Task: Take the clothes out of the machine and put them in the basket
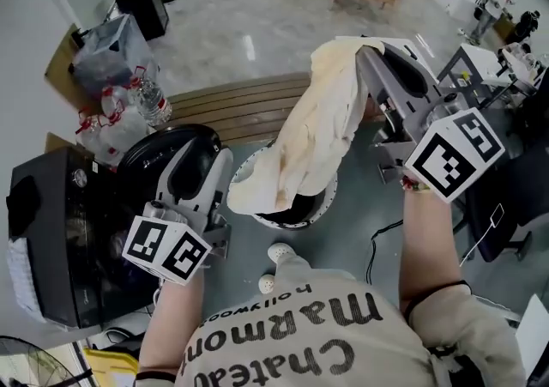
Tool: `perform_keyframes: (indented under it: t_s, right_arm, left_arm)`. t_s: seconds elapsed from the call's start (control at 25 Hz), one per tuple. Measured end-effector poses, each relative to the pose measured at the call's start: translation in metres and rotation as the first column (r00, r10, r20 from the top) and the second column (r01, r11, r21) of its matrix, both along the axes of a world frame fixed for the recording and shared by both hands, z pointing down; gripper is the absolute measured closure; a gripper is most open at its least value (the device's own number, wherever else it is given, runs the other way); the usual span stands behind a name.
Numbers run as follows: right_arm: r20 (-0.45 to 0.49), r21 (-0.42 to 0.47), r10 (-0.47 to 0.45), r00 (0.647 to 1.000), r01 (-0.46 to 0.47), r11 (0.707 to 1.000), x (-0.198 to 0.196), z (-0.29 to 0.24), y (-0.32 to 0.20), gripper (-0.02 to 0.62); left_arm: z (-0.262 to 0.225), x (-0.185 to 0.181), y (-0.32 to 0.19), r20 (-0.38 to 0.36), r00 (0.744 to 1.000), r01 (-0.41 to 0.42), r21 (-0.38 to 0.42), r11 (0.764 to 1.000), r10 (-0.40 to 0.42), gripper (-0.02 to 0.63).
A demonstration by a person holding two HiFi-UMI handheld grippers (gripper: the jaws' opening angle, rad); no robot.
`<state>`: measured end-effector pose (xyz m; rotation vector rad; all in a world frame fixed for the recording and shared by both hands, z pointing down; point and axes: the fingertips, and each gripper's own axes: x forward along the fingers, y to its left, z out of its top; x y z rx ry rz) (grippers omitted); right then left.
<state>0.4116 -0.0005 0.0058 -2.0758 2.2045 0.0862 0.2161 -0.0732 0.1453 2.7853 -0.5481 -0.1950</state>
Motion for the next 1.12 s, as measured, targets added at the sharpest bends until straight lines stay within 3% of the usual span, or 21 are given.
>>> perform_keyframes:
  t_s: [0.24,0.36,0.48,0.6,0.76,1.12]
  right_arm:
    - [0.005,-0.086,0.055,0.998,-0.055,0.995,0.031,0.037,0.01,0.558]
    - [0.025,-0.196,0.022,0.999,-0.016,0.981,0.039,0.084,-0.001,0.558]
    - [0.07,-0.328,-0.041,0.997,0.062,0.943,0.044,0.153,-0.016,0.558]
    - [0.14,-0.462,-0.097,0.985,0.152,0.874,0.042,0.227,-0.032,0.558]
    - [0.299,-0.572,-0.165,0.94,0.315,0.758,0.026,0.309,-0.044,0.558]
    - [0.296,-0.782,-0.316,0.902,0.418,0.463,-0.008,0.467,-0.069,0.558]
  left_arm:
    - [0.01,0.035,0.007,0.016,0.998,-0.057,-0.008,0.998,0.057,0.394]
    - [0.021,0.05,0.003,0.056,0.996,-0.062,-0.014,0.998,0.062,0.394]
    - [0.033,0.064,-0.011,0.087,0.996,-0.026,-0.024,0.999,0.028,0.394]
    - [0.046,0.074,-0.03,0.127,0.992,0.033,-0.033,0.999,-0.028,0.394]
    - [0.065,0.077,-0.049,0.183,0.979,0.105,-0.057,0.993,-0.093,0.394]
    - [0.107,0.048,-0.077,0.245,0.936,0.29,-0.134,0.948,-0.252,0.396]
